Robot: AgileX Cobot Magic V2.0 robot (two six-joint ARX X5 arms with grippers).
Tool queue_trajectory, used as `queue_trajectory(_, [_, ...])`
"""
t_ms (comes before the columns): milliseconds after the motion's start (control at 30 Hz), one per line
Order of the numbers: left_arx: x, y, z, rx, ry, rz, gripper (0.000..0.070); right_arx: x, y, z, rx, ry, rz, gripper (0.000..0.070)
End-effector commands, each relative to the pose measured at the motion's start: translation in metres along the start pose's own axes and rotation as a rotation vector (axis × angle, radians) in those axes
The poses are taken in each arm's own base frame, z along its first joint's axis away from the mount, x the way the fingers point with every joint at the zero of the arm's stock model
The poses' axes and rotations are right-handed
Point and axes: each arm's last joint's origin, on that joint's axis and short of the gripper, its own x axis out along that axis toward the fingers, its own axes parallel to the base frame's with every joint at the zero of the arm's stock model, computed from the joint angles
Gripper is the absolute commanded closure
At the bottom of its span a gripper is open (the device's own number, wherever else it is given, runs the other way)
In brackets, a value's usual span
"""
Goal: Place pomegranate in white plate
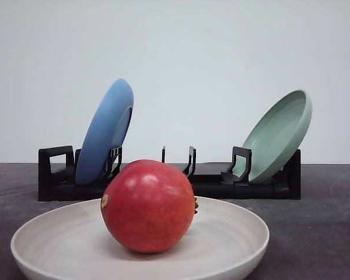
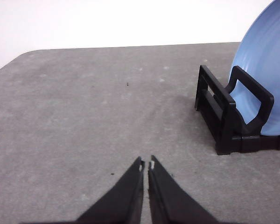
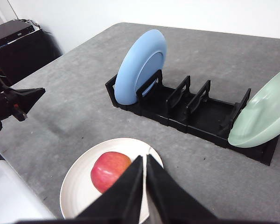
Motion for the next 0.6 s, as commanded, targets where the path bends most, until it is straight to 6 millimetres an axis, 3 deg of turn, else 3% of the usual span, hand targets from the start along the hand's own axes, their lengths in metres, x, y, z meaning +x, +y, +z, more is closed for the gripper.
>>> queue_trajectory(0, [0.001,0.000,-0.004,-0.003,0.011,0.001,0.0700,-0.002,0.001,0.003,-0.013,-0.015,0.015,0.0697])
queue_trajectory(267, [0.001,0.000,-0.004,-0.003,0.011,0.001,0.0700,-0.002,0.001,0.003,-0.039,-0.011,0.010,0.0697])
queue_trajectory(433, [0.001,0.000,-0.004,-0.003,0.011,0.001,0.0700,-0.003,-0.009,0.001,-0.175,-0.046,-0.147,0.0697])
queue_trajectory(567, [0.001,0.000,-0.004,-0.003,0.011,0.001,0.0700,0.010,-0.029,-0.014,-0.232,-0.118,-0.365,0.0697])
